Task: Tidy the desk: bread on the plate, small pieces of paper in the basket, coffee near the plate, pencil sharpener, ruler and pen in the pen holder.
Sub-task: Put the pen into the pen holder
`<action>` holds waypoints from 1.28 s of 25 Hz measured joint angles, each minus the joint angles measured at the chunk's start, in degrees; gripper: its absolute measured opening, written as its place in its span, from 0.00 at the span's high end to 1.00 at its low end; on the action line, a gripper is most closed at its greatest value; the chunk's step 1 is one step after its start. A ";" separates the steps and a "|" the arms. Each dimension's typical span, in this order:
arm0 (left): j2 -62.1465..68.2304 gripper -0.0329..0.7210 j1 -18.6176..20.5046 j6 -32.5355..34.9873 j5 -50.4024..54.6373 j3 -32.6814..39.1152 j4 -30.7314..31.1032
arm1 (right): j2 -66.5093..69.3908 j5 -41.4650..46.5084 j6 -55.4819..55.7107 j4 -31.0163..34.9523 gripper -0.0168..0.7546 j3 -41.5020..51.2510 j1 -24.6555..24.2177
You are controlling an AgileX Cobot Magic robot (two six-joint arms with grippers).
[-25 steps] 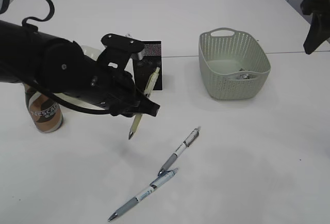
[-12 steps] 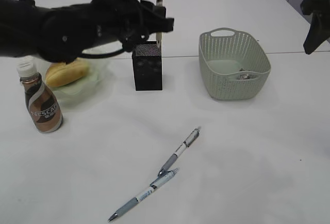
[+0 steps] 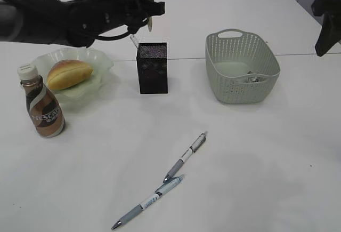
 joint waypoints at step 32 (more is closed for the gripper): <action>3.15 0.43 0.00 -3.68 5.96 -1.07 0.00 | 0.00 0.00 -0.11 -1.51 0.48 0.00 0.00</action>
